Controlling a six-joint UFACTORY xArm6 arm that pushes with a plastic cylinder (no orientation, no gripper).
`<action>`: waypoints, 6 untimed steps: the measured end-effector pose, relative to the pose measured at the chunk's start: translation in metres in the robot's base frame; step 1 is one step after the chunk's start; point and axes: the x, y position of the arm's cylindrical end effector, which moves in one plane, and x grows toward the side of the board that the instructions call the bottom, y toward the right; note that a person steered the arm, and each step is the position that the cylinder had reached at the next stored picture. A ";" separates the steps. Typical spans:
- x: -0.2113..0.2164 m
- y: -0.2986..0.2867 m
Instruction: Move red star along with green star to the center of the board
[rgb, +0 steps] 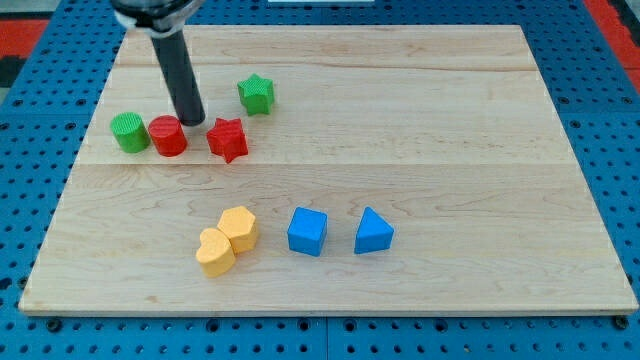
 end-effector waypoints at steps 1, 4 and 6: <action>0.035 0.029; 0.018 0.036; -0.095 0.060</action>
